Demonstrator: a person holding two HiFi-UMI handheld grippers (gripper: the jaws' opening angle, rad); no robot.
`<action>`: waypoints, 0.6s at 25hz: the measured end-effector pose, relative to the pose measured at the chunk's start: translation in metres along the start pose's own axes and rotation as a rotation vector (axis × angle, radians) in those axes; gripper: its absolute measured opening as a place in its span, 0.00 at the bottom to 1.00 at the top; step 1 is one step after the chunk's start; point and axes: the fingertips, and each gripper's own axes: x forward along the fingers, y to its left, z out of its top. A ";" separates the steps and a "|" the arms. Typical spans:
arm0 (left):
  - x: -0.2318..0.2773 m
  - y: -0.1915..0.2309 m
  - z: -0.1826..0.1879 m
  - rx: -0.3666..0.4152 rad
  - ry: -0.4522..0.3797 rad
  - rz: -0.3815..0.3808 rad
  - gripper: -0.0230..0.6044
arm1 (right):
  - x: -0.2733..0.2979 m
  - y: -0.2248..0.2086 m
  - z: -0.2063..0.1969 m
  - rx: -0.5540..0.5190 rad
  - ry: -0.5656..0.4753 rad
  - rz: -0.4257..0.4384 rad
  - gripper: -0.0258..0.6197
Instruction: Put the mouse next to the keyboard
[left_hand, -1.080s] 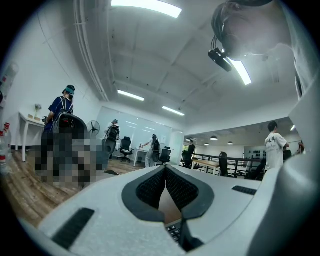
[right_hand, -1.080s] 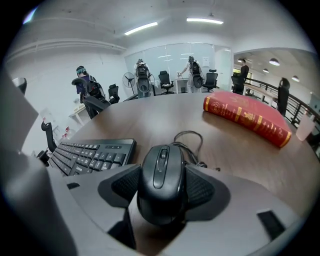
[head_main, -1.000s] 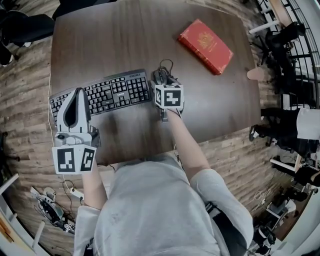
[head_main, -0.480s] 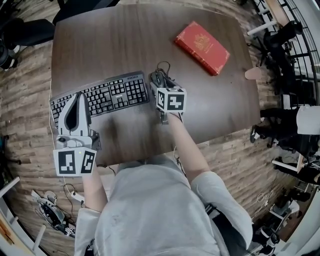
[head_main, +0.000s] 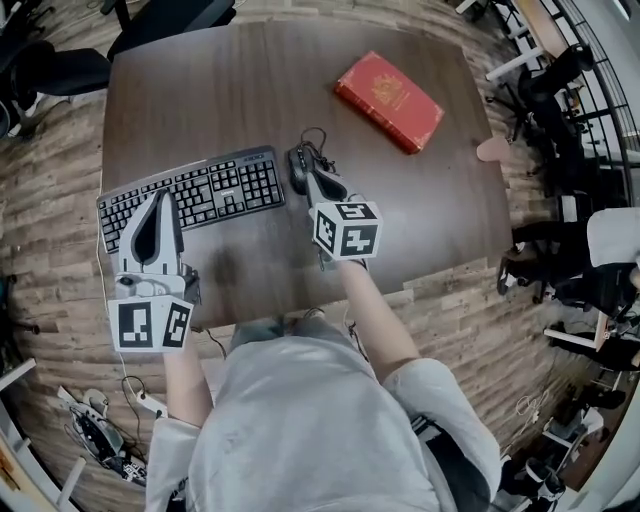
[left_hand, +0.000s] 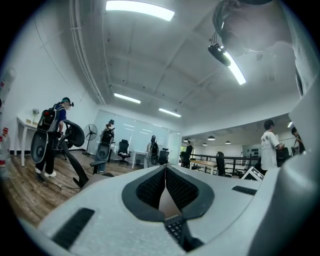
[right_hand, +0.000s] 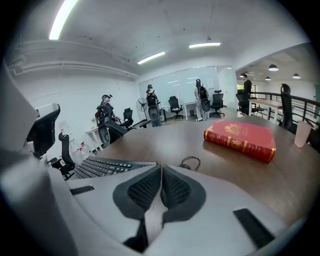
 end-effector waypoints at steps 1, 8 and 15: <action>-0.002 -0.003 0.001 0.003 -0.003 0.001 0.05 | -0.006 0.002 0.002 -0.013 -0.012 0.007 0.07; -0.025 -0.032 0.011 0.019 -0.016 0.004 0.05 | -0.054 0.018 0.014 -0.115 -0.101 0.056 0.07; -0.046 -0.060 0.020 0.052 -0.028 0.006 0.05 | -0.100 0.031 0.030 -0.157 -0.210 0.103 0.07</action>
